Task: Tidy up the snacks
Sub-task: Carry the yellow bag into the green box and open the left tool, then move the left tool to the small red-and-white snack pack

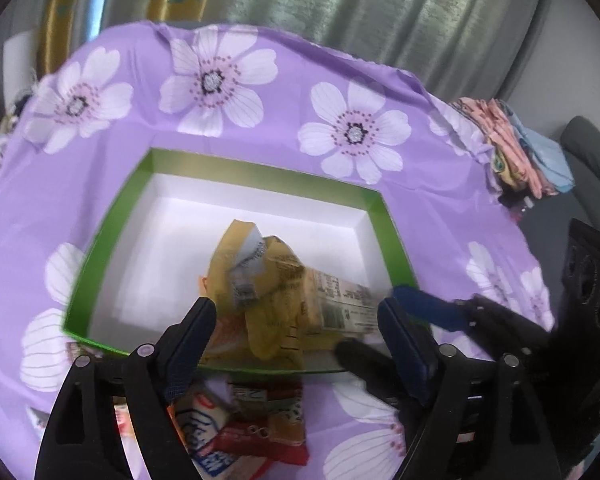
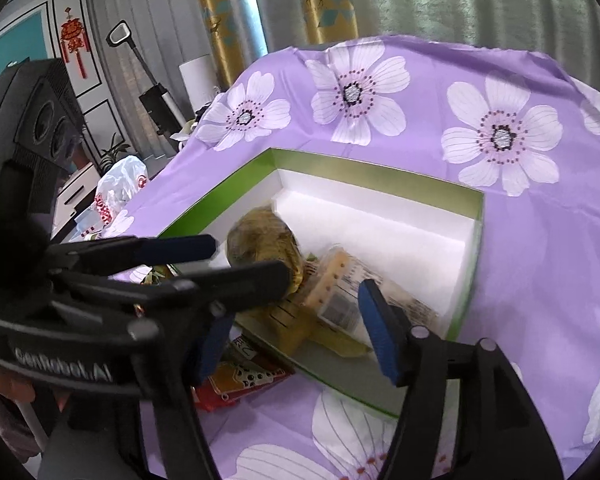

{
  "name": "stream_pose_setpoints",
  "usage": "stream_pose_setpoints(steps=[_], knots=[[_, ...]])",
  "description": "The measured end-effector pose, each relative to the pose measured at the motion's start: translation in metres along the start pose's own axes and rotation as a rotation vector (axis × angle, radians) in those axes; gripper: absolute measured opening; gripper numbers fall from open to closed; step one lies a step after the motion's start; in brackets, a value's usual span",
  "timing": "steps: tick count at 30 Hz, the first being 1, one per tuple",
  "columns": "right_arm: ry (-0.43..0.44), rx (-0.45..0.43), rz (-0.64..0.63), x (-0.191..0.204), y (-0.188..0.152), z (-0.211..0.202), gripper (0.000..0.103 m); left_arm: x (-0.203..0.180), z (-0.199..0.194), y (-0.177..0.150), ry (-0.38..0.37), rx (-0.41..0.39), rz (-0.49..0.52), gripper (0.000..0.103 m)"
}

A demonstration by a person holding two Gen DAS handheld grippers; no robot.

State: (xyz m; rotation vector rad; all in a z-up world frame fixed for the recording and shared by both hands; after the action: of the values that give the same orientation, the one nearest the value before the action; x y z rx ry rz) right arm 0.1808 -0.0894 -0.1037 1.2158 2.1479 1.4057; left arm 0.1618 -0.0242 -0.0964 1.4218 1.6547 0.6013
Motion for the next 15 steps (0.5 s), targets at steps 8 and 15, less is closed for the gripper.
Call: stream_pose_setpoints(steps=[8,15], knots=[[-0.029,-0.05,0.038,-0.003,-0.001,-0.038,0.076,-0.006,-0.033,0.003,0.052,-0.068,0.07,0.095],[-0.074,-0.078,0.02,0.003,-0.004,-0.071,0.086,-0.01,-0.063,0.0,0.097,-0.094,0.116,0.098]])
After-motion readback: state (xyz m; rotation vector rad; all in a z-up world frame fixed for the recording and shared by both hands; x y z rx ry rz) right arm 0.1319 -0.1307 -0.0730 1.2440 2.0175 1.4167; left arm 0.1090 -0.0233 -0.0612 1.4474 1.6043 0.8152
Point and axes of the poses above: each gripper's, at about its wrist camera, not at the fingertips, and z roughly the way its jaws point, x to its left, y to its top, the point moved 9 cm from there along z, roughly the way its jaws point, and after that the axes turned 15 degrees about -x, right-handed, at the moved point
